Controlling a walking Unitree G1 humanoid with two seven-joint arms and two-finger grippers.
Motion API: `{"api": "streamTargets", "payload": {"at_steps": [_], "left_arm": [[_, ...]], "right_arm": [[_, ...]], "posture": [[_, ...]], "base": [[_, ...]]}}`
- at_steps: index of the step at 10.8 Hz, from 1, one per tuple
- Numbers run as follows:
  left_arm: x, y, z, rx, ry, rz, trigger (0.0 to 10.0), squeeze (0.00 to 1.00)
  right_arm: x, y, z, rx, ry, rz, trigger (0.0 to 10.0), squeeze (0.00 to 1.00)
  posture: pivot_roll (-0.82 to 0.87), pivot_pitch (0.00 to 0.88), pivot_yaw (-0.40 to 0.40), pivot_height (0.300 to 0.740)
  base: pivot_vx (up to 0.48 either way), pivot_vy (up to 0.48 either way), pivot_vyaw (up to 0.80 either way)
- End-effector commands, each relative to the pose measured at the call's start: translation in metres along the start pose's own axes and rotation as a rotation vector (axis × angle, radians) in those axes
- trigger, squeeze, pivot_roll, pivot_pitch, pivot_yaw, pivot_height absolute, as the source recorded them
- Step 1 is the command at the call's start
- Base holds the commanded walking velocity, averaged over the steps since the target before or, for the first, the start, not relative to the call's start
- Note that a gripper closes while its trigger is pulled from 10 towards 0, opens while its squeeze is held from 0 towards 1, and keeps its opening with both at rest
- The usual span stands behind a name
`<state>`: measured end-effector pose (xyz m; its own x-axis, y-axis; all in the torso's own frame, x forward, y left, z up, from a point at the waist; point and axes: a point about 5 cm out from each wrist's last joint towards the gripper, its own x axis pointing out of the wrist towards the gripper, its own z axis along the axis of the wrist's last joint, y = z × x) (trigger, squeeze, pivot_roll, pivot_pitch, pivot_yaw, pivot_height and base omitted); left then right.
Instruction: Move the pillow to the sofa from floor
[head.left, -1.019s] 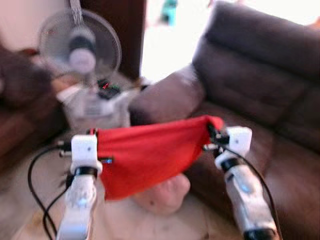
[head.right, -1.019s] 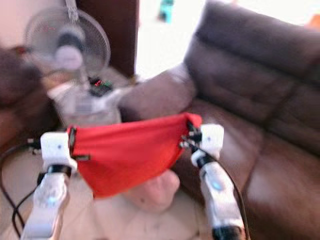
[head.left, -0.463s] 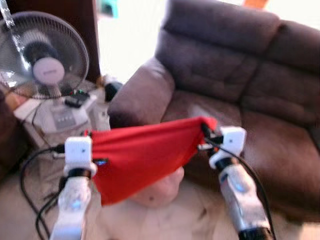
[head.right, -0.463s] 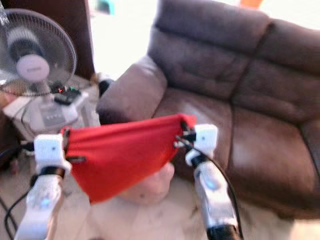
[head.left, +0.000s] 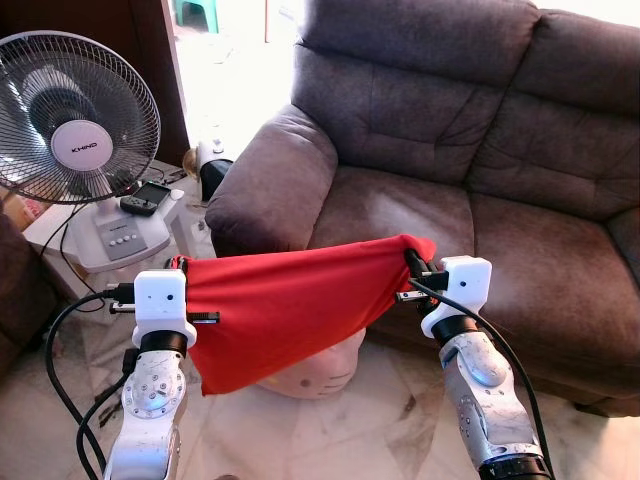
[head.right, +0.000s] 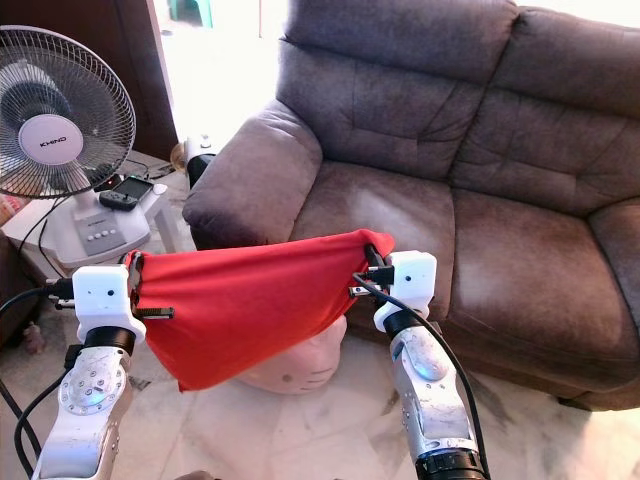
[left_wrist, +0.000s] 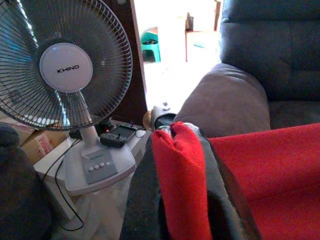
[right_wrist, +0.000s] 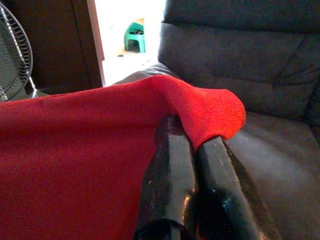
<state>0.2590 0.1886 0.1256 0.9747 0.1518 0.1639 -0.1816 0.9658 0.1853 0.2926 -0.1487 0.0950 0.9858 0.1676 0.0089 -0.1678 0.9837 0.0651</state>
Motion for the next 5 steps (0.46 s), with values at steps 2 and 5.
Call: {"api": "streamTargets", "payload": {"at_steps": [2,5], "left_arm": [[0.004,0.004,0.007,0.007,-0.034,0.02,10.0,0.0],[0.014,0.007,0.033,0.009,-0.125,0.025,10.0,0.0]], "right_arm": [[0.002,-0.019,0.019,0.005,-0.091,-0.081,10.0,0.0],[0.003,-0.017,0.028,0.001,-0.137,-0.067,10.0,0.0]], "posture": [[0.09,0.059,-0.107,0.74],[0.1,0.06,-0.108,0.74]], "base": [[0.0,-0.36,-0.66],[0.0,-0.274,0.0]]}}
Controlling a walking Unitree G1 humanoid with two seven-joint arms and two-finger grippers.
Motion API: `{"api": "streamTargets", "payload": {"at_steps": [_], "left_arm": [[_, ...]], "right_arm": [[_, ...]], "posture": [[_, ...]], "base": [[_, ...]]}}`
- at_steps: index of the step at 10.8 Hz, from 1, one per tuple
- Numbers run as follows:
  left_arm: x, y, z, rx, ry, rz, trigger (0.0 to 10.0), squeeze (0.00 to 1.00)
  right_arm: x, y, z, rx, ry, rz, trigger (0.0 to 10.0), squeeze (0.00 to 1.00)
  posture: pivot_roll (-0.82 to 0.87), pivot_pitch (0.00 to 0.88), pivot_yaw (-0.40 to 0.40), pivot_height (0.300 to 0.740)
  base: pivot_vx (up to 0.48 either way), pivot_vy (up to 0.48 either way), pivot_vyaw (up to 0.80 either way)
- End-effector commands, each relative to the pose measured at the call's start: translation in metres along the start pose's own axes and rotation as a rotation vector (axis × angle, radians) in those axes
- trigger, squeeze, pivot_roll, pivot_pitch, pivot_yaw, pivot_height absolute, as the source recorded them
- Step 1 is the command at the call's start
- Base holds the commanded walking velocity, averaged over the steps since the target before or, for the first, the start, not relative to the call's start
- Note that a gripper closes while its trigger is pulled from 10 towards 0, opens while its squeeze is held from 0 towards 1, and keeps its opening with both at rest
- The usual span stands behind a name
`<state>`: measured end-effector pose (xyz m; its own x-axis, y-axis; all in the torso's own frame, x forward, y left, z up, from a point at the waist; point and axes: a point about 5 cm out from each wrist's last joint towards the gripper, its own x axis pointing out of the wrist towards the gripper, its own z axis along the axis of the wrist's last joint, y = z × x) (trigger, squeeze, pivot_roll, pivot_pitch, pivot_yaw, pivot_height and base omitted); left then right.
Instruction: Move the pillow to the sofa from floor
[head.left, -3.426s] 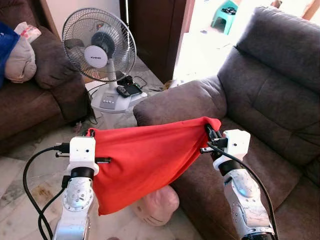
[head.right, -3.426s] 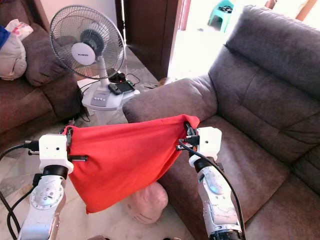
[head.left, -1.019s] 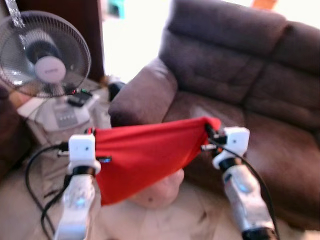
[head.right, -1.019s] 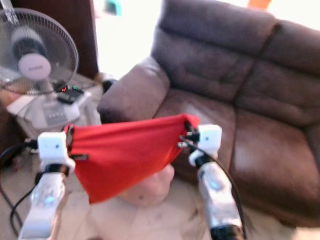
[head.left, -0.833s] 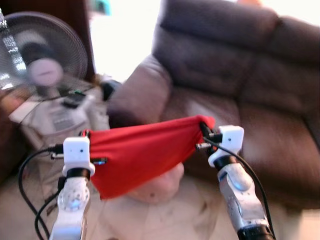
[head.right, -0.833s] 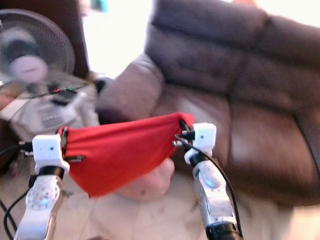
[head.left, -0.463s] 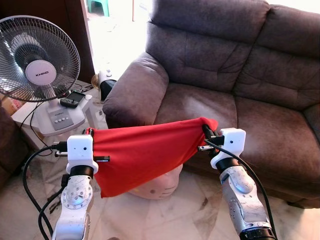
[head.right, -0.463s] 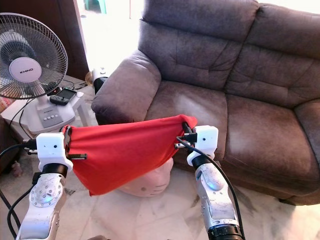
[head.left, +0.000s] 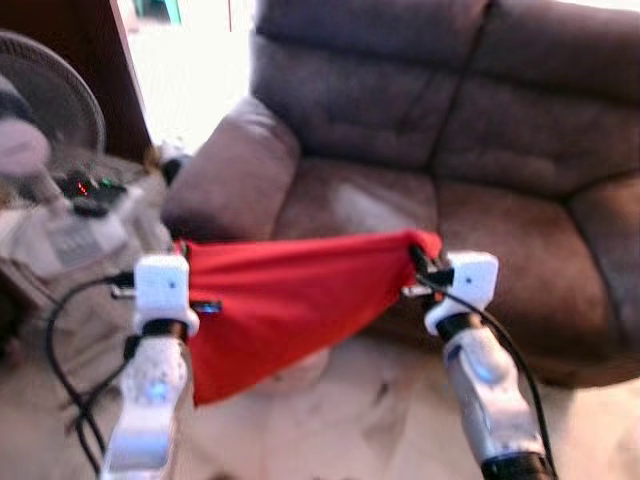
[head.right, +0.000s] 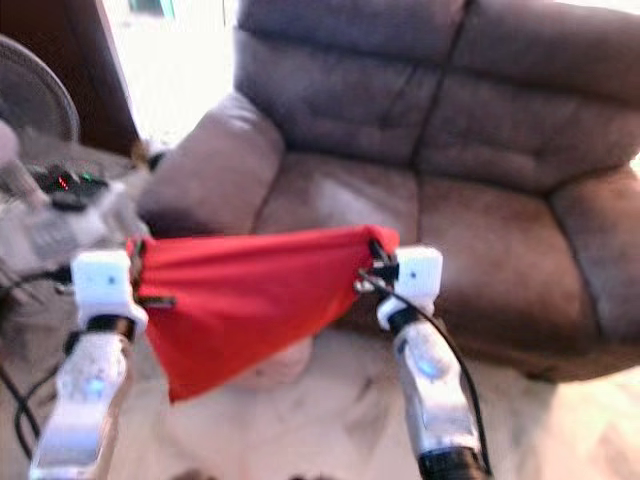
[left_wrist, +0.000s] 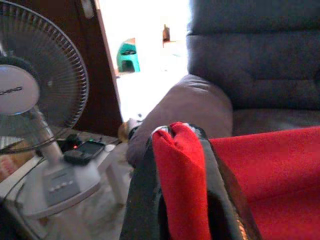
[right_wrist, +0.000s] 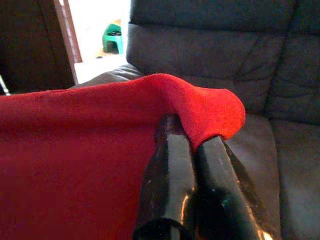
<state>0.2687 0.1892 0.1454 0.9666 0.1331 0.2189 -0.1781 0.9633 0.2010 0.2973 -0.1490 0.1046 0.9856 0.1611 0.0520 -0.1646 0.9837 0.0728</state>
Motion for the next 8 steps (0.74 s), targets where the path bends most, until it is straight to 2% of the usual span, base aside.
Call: {"api": "streamTargets", "payload": {"at_steps": [1,2,5,8], "left_arm": [[0.008,0.006,0.028,-0.015,-0.116,0.033,10.0,0.0],[0.01,0.004,0.035,-0.022,-0.137,0.026,10.0,0.0],[0.011,-0.004,0.044,-0.033,-0.163,-0.002,10.0,0.0],[0.012,-0.003,0.046,-0.037,-0.166,-0.006,10.0,0.0]], "right_arm": [[0.003,-0.015,0.034,-0.006,-0.161,-0.068,10.0,0.0],[0.005,-0.016,0.047,-0.01,-0.21,-0.084,10.0,0.0],[0.003,-0.015,0.063,-0.053,-0.298,-0.114,10.0,0.0],[0.001,-0.015,0.062,-0.061,-0.295,-0.125,10.0,0.0]], "posture": [[0.1,0.058,-0.107,0.74],[0.09,0.055,-0.107,0.74],[0.09,0.045,-0.104,0.74],[0.09,0.035,-0.101,0.74]], "base": [[0.0,-0.277,0.0],[0.0,-0.277,0.0],[0.0,-0.279,0.0],[0.0,-0.276,0.0]]}}
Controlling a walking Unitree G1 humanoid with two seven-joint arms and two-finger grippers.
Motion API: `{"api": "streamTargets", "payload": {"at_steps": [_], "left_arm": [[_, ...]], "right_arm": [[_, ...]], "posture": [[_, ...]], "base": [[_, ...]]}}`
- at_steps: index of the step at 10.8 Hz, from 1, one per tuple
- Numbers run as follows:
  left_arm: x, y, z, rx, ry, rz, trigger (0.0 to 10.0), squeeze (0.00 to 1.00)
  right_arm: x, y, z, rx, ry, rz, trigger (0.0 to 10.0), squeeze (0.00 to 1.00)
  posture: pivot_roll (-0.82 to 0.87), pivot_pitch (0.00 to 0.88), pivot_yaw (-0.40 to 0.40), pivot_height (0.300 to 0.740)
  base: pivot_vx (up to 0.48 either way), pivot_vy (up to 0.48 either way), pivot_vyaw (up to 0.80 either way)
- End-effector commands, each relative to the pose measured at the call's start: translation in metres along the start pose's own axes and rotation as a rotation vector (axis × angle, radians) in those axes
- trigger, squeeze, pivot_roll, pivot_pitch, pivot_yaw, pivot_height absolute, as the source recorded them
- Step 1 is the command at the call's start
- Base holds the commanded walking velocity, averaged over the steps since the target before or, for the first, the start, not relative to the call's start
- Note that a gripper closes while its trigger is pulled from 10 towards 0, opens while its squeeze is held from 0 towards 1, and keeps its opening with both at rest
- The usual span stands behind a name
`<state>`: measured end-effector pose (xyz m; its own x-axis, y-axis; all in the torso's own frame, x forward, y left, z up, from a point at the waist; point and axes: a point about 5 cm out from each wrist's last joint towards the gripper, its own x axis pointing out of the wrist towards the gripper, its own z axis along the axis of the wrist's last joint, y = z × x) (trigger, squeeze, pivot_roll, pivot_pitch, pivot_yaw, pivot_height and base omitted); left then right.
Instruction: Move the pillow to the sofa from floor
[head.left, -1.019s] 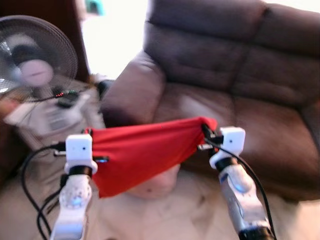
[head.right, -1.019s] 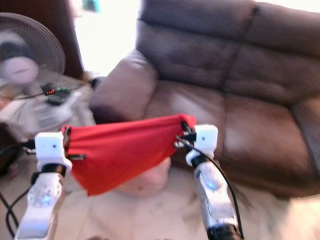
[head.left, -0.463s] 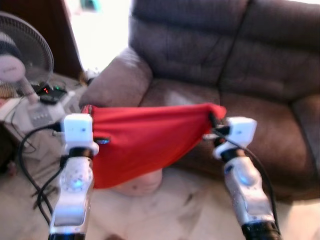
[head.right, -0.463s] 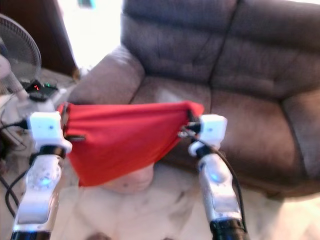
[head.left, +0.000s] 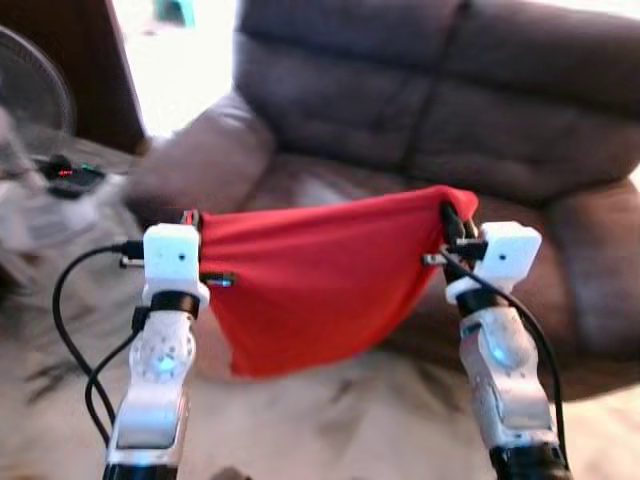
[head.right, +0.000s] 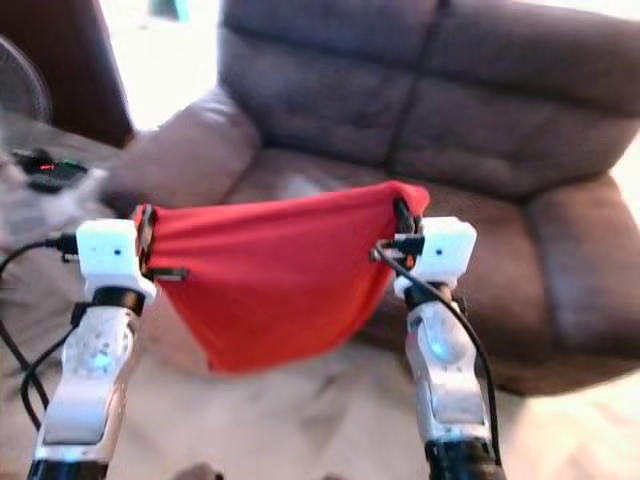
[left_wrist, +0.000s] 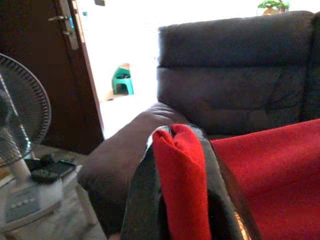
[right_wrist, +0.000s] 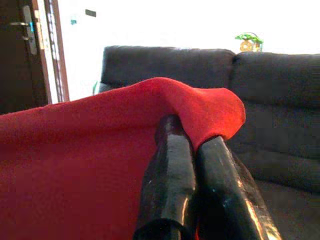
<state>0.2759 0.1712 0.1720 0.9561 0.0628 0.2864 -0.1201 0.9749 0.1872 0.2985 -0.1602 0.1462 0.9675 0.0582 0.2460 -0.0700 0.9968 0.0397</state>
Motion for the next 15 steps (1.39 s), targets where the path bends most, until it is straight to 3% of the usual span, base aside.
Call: {"api": "streamTargets", "payload": {"at_steps": [1,5,11,15], "left_arm": [[0.002,0.009,0.014,-0.009,-0.072,0.039,10.0,0.0],[0.0,0.012,-0.001,-0.021,-0.009,0.04,10.0,0.0],[0.005,0.015,-0.006,-0.017,0.001,0.029,10.0,0.0],[0.007,0.014,-0.008,-0.029,0.006,0.014,10.0,0.0]], "right_arm": [[0.0,-0.009,0.01,-0.009,-0.056,-0.051,10.0,0.0],[-0.007,-0.024,-0.008,0.008,0.035,-0.142,10.0,0.0],[-0.003,-0.02,-0.009,0.012,0.031,-0.13,10.0,0.0],[-0.005,-0.016,-0.015,0.023,0.049,-0.123,10.0,0.0]], "posture": [[0.09,0.036,-0.1,0.74],[0.09,0.056,-0.098,0.74],[0.08,0.092,-0.097,0.74],[0.1,0.077,-0.086,0.74]], "base": [[0.0,-0.262,0.0],[0.0,-0.26,-0.18],[0.0,-0.204,-0.13],[0.0,0.0,-0.62]]}}
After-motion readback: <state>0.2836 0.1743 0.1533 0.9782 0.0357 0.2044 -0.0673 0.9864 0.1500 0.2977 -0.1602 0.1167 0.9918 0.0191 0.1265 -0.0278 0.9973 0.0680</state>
